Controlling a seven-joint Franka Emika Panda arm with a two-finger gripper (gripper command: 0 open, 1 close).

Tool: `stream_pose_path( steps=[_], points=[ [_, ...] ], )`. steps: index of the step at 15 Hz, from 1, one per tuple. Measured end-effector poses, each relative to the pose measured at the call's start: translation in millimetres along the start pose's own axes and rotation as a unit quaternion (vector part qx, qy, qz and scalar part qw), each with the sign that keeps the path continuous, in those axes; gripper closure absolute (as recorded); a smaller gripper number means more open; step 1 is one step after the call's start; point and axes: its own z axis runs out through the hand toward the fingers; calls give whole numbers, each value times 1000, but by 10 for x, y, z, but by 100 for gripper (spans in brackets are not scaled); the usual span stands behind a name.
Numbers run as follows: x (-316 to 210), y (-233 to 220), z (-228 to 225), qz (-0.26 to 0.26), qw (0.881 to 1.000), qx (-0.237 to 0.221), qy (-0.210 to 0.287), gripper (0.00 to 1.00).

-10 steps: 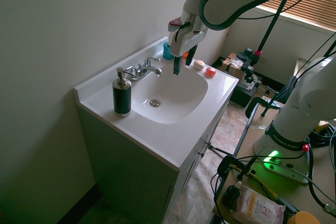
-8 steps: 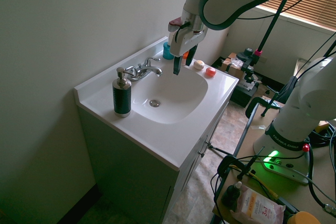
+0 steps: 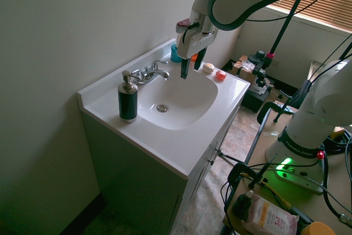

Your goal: Turn off the cold water

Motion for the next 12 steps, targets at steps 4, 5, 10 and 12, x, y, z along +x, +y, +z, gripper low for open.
stream_pose_path(
  steps=[4, 5, 10, 12],
  points=[
    [154, -206, 69, 20, 1000, 4, -2, 0],
    [209, -278, 85, 26, 1000, 4, -3, 0],
    [548, -559, 145, 61, 998, 9, -6, 0],
    [719, -593, 173, 81, 997, 10, -6, 0]
  ],
)
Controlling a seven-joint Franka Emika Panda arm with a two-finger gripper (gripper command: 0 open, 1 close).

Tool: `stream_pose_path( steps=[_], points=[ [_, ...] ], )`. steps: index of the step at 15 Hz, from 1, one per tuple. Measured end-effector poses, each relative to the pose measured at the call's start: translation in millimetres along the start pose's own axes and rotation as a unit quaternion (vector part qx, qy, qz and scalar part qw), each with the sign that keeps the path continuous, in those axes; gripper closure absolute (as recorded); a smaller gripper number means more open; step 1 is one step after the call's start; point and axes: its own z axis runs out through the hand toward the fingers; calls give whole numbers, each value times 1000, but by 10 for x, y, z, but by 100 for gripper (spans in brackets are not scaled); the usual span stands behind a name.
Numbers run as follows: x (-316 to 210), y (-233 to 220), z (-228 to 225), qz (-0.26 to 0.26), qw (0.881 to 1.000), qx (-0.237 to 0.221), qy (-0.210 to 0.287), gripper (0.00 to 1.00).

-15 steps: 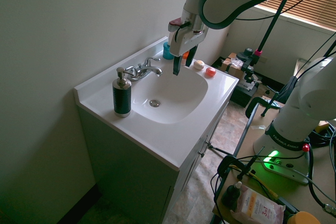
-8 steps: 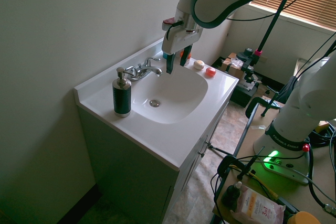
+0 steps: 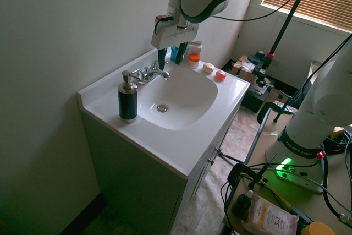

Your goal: Turn off the cold water

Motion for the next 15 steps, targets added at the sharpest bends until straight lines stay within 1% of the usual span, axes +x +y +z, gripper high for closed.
stream_pose_path(
  steps=[6, 11, 15],
  points=[
    [258, -384, 213, 37, 999, -2, -4, 0],
    [589, -479, 449, 58, 998, -15, -6, 0],
    [654, -424, 602, 32, 999, -25, -12, 0]
  ],
)
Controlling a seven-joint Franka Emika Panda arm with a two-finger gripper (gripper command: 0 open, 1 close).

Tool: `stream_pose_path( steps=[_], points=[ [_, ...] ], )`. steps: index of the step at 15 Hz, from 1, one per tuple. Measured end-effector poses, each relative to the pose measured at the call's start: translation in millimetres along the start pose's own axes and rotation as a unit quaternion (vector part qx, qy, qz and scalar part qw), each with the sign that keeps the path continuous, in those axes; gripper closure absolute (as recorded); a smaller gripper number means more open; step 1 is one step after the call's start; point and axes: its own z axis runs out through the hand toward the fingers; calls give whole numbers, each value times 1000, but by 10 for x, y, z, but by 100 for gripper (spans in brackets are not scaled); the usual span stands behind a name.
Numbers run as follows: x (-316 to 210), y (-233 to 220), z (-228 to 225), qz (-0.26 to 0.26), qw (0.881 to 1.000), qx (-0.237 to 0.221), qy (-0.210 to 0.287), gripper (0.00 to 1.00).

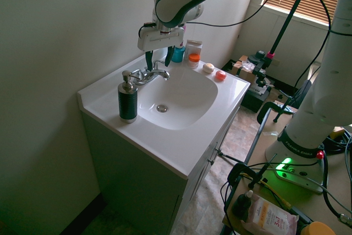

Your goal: Turn off the cold water

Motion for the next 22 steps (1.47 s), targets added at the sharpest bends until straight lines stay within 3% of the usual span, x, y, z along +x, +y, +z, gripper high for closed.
stream_pose_path(
  steps=[4, 16, 22],
  points=[
    [22, -9, 39, -38, 999, 6, -9, 0],
    [616, -151, 132, -69, 997, 15, 10, 0],
    [729, 141, 66, -83, 996, 21, -4, 0]
  ],
)
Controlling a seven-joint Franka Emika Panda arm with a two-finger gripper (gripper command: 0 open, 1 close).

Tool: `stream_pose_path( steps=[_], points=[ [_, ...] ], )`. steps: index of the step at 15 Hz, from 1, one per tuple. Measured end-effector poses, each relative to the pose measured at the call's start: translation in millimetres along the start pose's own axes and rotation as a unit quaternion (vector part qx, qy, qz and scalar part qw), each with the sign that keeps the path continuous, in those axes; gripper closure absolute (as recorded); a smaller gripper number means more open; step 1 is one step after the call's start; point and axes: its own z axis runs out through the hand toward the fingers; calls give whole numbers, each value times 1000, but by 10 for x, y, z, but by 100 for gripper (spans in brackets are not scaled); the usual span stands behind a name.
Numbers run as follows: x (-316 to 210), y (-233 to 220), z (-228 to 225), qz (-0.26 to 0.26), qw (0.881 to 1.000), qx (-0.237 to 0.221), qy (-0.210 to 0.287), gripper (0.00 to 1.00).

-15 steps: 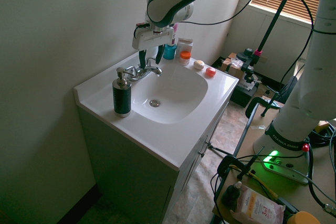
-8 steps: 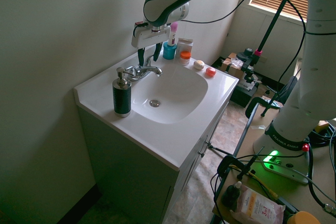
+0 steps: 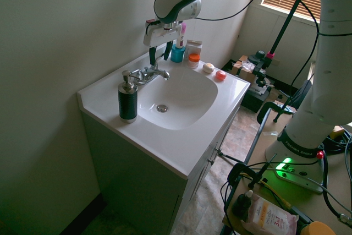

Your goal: Turn off the cold water

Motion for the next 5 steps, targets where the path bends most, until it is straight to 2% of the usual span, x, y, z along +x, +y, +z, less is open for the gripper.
stream_pose_path(
  steps=[5],
  points=[
    [-515, 599, -117, 5, 1000, -10, -27, 0]
  ],
)
